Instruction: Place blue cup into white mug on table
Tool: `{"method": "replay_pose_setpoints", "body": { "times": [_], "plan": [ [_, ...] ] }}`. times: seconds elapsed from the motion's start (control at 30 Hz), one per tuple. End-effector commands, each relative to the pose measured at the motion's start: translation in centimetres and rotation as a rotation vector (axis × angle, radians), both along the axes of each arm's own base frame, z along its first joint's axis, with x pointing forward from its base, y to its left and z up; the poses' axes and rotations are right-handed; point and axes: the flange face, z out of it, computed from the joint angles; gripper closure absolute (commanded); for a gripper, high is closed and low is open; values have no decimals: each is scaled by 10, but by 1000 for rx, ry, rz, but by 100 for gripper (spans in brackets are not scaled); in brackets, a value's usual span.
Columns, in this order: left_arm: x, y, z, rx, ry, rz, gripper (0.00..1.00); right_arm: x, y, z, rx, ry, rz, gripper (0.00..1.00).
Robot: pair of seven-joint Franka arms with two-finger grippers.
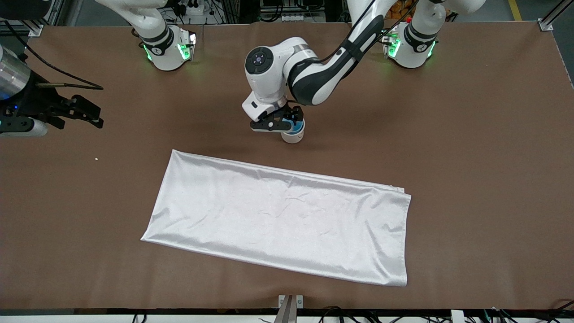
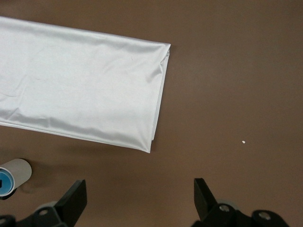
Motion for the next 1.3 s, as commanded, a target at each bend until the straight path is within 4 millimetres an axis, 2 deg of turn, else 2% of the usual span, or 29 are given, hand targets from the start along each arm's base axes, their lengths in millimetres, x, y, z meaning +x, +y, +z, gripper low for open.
{"method": "replay_pose_setpoints", "body": {
  "times": [0.0, 0.1, 0.27, 0.57, 0.67, 0.73, 0.87, 1.1, 1.27],
  "plan": [
    [26, 31, 54, -19, -73, 58, 0, 5, -4, 1, 7, -2, 14, 0],
    [46, 51, 82, -43, -104, 94, 0, 5, -8, 0, 6, -1, 9, 0],
    [65, 83, 128, -66, -147, 137, 0, 6, -10, -4, 6, 6, 4, 0],
    [91, 147, 176, -61, -133, 193, 0, 10, -15, -7, -18, 1, -1, 0],
    [88, 169, 196, -95, -99, 225, 0, 11, -26, -6, -15, -3, -22, 0],
    [91, 187, 205, -102, -95, 233, 0, 13, -31, -6, -12, -20, -31, 0],
    [84, 210, 223, -91, -102, 174, 0, 15, -31, -4, -17, -42, -31, 0],
    [83, 260, 241, -98, -80, 211, 0, 16, -39, -6, -31, -38, -40, 0],
    [92, 305, 247, -109, -62, 147, 0, 16, -28, -7, -52, -34, -18, 0]
  ]
}}
